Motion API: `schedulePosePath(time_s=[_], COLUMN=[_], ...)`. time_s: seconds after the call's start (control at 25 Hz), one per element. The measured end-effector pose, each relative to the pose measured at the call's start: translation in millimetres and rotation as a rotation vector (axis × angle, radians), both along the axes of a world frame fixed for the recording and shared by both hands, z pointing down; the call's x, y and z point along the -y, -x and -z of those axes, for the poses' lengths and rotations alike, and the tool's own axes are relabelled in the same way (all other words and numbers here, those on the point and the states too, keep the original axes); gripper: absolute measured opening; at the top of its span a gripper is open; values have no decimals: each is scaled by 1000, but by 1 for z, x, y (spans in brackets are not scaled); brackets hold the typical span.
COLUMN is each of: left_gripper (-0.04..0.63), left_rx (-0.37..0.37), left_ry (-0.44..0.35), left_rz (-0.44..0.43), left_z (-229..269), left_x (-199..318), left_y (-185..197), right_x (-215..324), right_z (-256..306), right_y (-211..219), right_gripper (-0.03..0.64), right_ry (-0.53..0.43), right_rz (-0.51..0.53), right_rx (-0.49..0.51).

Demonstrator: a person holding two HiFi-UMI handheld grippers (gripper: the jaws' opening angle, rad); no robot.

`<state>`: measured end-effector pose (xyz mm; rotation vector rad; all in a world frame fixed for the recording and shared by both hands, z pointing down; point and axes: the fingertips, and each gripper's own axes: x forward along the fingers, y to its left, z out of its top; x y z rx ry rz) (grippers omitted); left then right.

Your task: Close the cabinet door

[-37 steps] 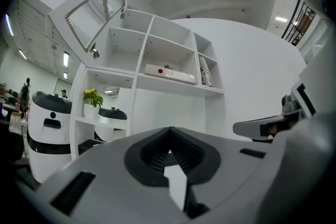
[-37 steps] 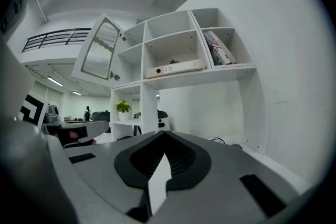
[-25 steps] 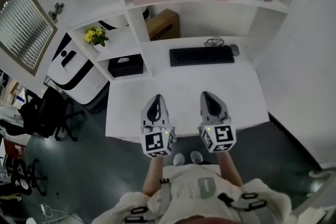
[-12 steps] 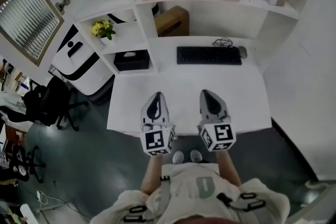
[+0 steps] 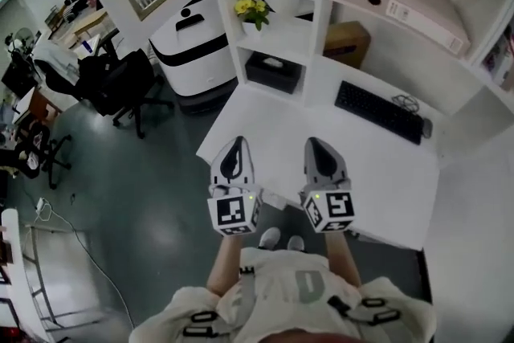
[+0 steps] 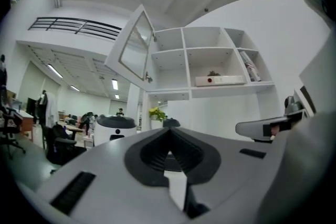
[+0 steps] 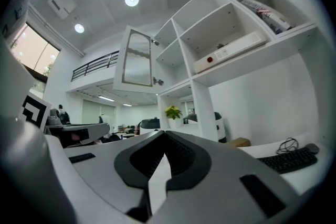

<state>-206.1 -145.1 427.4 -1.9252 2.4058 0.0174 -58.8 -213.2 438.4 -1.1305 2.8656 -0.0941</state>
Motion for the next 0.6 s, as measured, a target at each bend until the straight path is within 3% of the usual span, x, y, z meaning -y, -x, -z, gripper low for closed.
schedulePosePath(time_s=[0.16,0.36,0.6], left_gripper=[5,5,5], left_rx=[2,-17,-16], left_ry=[8,9,23], left_rz=[145,297,368], left_z=[-2,-5,-10], left_x=[-39,-84,-110], left_y=[39,71,82], right_x=[-14,-30,-40], right_z=[2,-8,-14], right_y=[47,87,105], right_gripper=[5,5,5], right_ry=[-23,39,52], right_rz=[128,241,298], right_rx=[-15,-4,-18])
